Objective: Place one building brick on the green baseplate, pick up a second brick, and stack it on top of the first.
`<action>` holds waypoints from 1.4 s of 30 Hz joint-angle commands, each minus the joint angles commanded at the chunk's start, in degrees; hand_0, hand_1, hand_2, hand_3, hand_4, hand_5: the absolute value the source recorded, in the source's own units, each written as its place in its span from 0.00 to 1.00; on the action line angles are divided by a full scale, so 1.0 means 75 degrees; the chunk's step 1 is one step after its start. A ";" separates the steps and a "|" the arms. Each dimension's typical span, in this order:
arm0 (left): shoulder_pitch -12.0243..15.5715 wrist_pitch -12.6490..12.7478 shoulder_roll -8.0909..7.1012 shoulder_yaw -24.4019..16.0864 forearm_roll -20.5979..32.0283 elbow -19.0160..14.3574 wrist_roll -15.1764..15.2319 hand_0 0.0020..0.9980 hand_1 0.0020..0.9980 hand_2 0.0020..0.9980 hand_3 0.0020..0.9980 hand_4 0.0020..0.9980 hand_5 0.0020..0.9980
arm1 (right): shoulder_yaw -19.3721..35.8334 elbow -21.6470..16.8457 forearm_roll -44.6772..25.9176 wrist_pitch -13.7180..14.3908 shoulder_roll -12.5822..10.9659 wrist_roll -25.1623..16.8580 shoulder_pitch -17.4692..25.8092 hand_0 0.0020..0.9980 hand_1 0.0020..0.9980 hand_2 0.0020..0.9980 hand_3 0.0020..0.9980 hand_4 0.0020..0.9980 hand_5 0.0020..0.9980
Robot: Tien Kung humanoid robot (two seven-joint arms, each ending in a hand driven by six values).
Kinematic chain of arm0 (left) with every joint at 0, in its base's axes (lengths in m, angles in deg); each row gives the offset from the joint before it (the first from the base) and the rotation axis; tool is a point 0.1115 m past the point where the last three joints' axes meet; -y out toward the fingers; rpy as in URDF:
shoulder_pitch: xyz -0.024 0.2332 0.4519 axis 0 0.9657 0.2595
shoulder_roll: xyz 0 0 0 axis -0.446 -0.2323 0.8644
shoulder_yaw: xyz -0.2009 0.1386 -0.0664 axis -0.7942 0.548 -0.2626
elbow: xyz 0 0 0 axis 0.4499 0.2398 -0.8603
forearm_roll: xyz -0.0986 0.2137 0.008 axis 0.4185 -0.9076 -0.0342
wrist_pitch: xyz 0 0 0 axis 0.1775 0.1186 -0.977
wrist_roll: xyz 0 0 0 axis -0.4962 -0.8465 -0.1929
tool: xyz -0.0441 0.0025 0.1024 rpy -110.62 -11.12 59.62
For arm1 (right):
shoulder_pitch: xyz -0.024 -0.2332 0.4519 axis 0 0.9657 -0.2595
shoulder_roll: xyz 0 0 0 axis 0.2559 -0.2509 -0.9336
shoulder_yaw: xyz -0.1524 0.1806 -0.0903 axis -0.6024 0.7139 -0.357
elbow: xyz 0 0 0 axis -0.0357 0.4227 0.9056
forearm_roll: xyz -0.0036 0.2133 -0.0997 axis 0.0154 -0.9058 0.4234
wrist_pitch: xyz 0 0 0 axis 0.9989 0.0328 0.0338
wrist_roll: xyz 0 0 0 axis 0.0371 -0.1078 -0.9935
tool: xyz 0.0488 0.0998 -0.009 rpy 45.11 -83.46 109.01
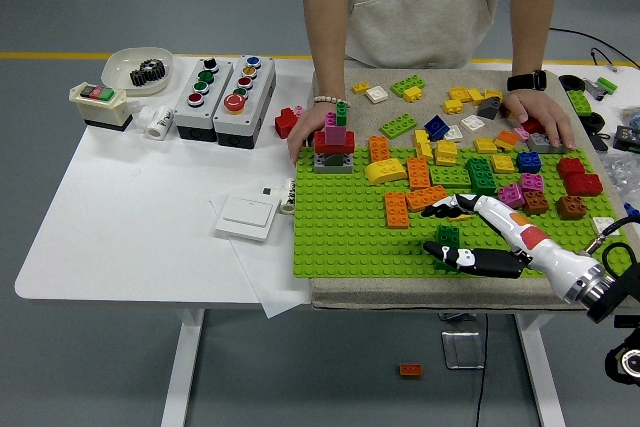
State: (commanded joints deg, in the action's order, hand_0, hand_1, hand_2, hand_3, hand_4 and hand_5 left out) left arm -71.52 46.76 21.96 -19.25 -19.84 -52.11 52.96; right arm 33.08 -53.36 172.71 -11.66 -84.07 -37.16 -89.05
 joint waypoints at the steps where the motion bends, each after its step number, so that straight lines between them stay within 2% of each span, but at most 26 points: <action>1: 0.0001 0.0004 0.0001 0.0001 0.0008 0.0000 0.0001 0.81 0.82 0.81 0.62 0.72 0.68 | -0.0017 0.0045 0.0023 -0.0012 0.0017 0.0012 -0.0018 0.77 0.74 0.77 0.70 0.87 0.58; 11: -0.0013 -0.0016 -0.0004 -0.0018 -0.0073 -0.0001 -0.0012 0.81 0.82 0.81 0.62 0.71 0.68 | -0.0254 0.0406 0.0264 -0.0153 0.0105 0.0101 -0.0173 0.76 0.73 0.76 0.68 0.85 0.61; 42: -0.0020 -0.0094 -0.0016 -0.0105 -0.0294 -0.0017 -0.0089 0.81 0.82 0.81 0.62 0.72 0.68 | -0.0609 0.0426 0.0366 -0.0223 0.0046 0.0181 -0.0124 0.74 0.72 0.76 0.68 0.87 0.63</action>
State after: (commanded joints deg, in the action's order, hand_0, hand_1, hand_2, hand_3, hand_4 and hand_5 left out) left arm -71.67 46.05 21.84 -20.03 -22.05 -52.24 52.29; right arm 28.52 -50.16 175.46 -13.33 -83.72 -35.80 -89.98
